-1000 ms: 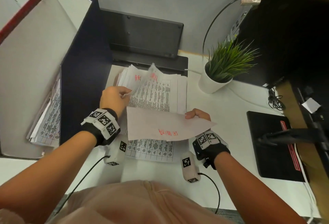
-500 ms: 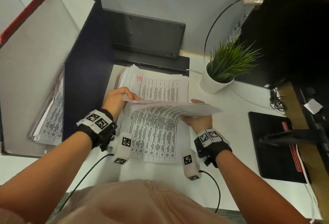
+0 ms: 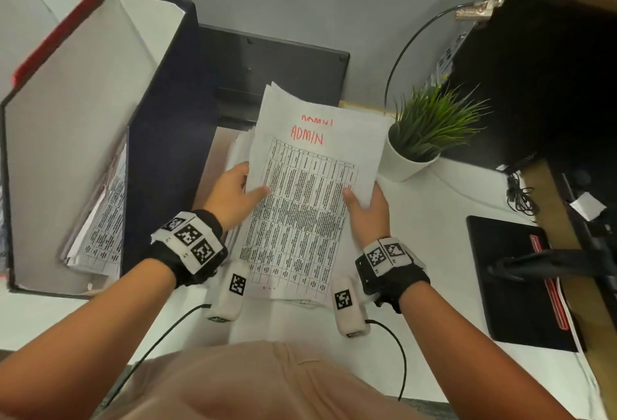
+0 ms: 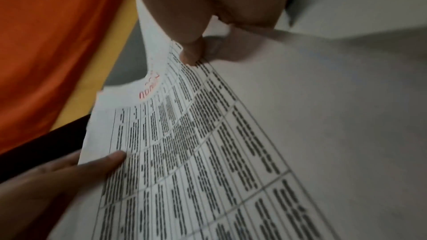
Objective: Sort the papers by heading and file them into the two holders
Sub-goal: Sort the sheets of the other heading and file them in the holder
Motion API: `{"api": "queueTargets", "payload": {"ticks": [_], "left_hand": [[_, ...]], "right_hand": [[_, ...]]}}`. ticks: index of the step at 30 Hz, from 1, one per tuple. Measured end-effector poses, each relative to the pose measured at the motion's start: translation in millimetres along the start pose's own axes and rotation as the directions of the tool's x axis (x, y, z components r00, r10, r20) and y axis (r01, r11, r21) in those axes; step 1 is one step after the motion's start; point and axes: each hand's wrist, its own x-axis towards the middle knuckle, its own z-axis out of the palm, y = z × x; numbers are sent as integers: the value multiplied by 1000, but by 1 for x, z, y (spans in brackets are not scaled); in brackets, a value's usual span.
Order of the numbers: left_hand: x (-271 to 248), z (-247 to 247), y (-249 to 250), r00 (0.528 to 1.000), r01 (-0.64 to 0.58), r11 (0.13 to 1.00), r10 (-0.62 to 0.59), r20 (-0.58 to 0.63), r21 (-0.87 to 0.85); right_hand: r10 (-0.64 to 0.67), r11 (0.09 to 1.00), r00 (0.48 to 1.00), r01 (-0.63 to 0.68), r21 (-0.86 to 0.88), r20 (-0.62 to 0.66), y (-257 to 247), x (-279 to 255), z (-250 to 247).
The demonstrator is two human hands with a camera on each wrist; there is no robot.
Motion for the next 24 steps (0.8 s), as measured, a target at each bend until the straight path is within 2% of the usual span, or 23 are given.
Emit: {"api": "queueTargets", "payload": {"ticks": [3, 6, 8, 13, 19, 21, 24], "left_hand": [[-7, -4, 18, 986, -125, 991, 118, -117, -52], [-12, -13, 39, 937, -299, 947, 267, -224, -120], [-18, -16, 46, 908, -366, 918, 316, -276, -152], [-22, -6, 38, 939, -236, 960, 186, -291, -149], [-21, -8, 44, 886, -357, 912, 263, -382, -202], [-21, -5, 36, 910, -310, 927, 225, -349, -212], [-20, 9, 17, 960, -143, 969, 85, -268, -203]], "right_hand": [[-113, 982, 991, 123, 141, -75, -22, -3, 2], [-242, 930, 960, 270, 249, -139, -52, -4, -3], [-292, 898, 947, 319, 303, -132, -67, -7, -6], [-213, 932, 976, 214, 291, -37, -71, -17, 1], [-212, 900, 975, 222, 375, -70, -73, -16, 0], [-201, 925, 979, 200, 322, -32, -64, -21, 4], [-111, 969, 993, 103, 224, 24, -46, -30, 16]]}}
